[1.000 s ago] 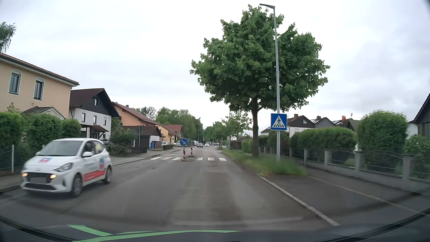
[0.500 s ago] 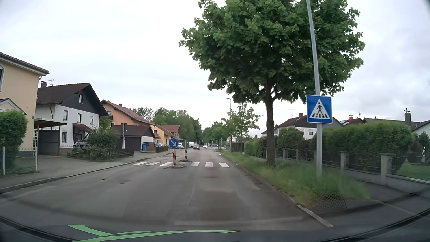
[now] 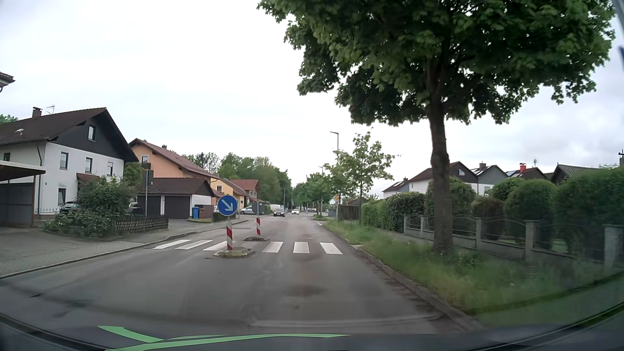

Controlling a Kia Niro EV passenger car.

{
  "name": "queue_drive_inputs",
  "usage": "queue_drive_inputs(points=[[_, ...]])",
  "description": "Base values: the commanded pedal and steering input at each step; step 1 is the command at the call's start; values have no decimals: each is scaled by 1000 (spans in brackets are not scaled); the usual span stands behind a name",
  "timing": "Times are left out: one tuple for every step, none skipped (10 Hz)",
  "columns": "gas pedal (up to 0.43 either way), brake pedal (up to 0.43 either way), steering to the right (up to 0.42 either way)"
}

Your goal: Follow the waypoints while adhering to traffic rules and regulations

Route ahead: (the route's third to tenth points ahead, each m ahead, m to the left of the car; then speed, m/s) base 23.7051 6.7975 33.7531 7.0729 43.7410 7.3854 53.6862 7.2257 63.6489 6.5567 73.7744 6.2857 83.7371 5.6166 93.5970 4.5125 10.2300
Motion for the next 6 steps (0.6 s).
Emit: queue_drive_inputs(points=[[79, 0, -2], [79, 0, -3], [79, 0, -3], [79, 0, -4], [79, 0, -5], [79, 0, -5]])
